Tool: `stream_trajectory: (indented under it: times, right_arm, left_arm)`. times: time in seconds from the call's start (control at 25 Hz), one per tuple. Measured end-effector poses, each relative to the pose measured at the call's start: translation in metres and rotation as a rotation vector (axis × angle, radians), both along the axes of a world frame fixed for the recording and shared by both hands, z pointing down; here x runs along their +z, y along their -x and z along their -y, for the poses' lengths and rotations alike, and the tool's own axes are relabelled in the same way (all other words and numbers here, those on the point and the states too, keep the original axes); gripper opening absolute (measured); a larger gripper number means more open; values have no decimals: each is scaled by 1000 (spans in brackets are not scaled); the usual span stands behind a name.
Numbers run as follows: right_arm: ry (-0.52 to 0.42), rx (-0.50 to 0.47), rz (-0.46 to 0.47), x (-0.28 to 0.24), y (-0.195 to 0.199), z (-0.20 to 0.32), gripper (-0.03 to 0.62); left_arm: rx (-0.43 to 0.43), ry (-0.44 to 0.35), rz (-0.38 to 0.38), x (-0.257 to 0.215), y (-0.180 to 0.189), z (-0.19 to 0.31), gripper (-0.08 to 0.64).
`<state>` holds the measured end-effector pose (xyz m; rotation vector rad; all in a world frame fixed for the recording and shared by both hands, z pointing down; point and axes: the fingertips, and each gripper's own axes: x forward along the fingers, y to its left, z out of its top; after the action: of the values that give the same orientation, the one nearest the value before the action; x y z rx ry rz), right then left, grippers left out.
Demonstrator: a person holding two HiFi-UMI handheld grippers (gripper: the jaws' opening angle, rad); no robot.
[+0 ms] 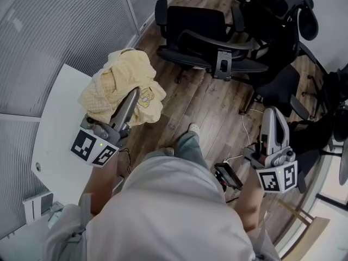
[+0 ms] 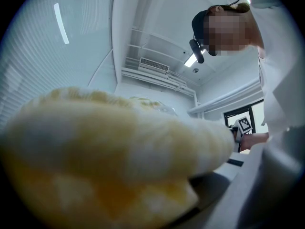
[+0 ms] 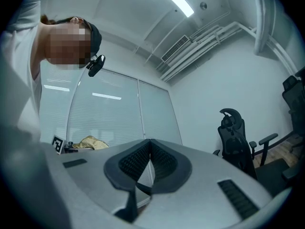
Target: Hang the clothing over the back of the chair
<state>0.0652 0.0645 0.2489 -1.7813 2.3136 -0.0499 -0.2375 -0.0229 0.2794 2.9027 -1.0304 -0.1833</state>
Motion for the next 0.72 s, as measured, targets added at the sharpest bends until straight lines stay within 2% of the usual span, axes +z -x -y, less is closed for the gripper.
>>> stream_trajectory:
  times: [0.72]
  right_arm:
    - [19, -122, 47, 3, -69, 124, 21]
  left_arm:
    - [-82, 14, 23, -5, -71, 85, 118]
